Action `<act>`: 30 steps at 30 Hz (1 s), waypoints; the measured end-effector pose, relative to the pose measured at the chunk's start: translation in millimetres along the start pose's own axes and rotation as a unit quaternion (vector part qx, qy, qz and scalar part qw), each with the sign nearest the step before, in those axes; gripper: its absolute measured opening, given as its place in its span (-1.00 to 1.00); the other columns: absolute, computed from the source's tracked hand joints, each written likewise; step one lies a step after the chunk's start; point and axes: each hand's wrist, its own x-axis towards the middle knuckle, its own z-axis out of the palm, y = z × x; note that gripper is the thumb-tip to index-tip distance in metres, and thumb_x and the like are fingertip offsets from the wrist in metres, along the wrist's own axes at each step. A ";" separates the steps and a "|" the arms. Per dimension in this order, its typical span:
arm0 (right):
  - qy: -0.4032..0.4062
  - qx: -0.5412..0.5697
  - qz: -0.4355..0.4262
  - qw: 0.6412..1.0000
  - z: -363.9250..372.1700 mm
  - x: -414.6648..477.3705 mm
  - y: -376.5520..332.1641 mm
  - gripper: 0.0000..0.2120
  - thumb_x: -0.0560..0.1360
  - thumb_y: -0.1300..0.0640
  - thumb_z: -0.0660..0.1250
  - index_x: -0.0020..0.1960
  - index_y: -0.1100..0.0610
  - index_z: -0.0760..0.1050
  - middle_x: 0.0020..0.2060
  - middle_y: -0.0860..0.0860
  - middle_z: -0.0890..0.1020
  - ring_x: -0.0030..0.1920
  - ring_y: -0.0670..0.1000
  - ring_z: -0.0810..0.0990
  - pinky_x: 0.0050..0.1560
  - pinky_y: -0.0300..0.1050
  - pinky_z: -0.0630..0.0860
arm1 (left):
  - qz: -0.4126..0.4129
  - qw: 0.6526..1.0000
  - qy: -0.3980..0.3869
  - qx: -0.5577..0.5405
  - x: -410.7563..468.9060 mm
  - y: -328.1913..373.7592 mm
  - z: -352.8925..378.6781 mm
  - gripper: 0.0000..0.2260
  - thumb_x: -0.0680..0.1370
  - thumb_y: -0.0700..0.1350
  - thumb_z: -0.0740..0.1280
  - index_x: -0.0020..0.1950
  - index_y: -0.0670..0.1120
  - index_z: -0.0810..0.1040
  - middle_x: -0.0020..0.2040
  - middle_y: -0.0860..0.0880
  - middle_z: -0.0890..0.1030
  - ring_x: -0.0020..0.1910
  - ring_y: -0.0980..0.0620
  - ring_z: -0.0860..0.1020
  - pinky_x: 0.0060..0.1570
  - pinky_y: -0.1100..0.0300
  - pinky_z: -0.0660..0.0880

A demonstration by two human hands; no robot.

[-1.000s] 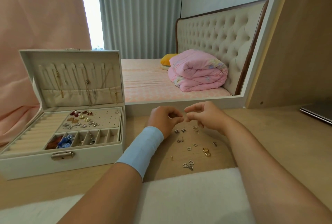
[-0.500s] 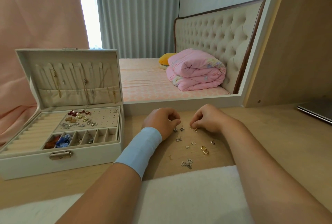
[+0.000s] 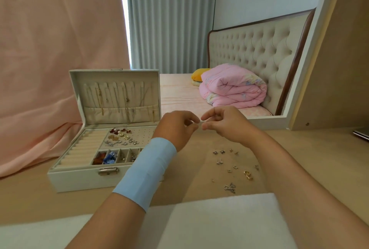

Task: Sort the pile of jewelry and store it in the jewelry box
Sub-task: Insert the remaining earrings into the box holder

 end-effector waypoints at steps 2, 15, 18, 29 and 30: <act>-0.013 -0.004 -0.017 1.000 7.2 -1.3 -14.9 -0.82 0.45 0.21 0.54 0.03 0.11 0.66 -0.33 -0.13 0.65 -0.44 -0.28 0.50 -0.35 -0.40 0.40 | 0.021 1.000 -0.021 0.006 -6.8 -6.1 -17.9 -0.91 0.55 -0.08 0.40 -0.03 0.11 0.68 -0.13 0.15 0.64 -0.18 0.25 0.53 -0.10 0.35 0.42; -0.039 0.152 -0.045 0.987 91.8 17.1 -96.1 -0.81 0.47 0.17 0.54 0.07 0.12 0.69 -0.37 -0.11 0.63 -0.47 -0.21 0.46 -0.45 -0.38 0.37 | -0.023 0.985 0.075 -0.155 -33.1 -58.8 -111.1 -0.93 0.55 -0.10 0.40 -0.12 0.05 0.65 -0.23 0.03 0.66 -0.28 0.06 0.59 -0.26 0.21 0.56; -0.044 0.129 -0.051 0.989 109.5 24.8 -106.1 -0.86 0.46 0.15 0.55 0.02 0.08 0.71 -0.38 -0.15 0.63 -0.45 -0.21 0.48 -0.44 -0.39 0.39 | -0.042 0.975 0.102 -0.195 -32.9 -69.2 -123.3 -0.94 0.55 -0.11 0.39 -0.07 0.00 0.65 -0.19 0.00 0.67 -0.28 0.11 0.58 -0.32 0.26 0.55; -0.001 0.139 -0.128 0.982 143.9 46.2 -109.1 -0.87 0.45 0.16 0.55 -0.08 -0.05 0.71 -0.13 -0.08 0.75 -0.02 -0.10 0.72 0.11 -0.13 0.61 | -0.076 0.965 0.106 -0.230 -26.6 -97.4 -138.4 -0.93 0.54 -0.10 0.40 -0.05 -0.06 0.67 -0.20 0.02 0.68 -0.35 0.18 0.57 -0.28 0.22 0.58; -0.001 0.130 -0.134 0.982 144.9 46.9 -108.2 -0.88 0.45 0.16 0.55 -0.07 -0.04 0.71 -0.13 -0.07 0.76 -0.02 -0.09 0.72 0.12 -0.12 0.62 | -0.078 0.965 0.103 -0.228 -26.1 -99.9 -137.8 -0.93 0.54 -0.09 0.40 -0.05 -0.05 0.67 -0.20 0.03 0.68 -0.35 0.18 0.57 -0.28 0.24 0.58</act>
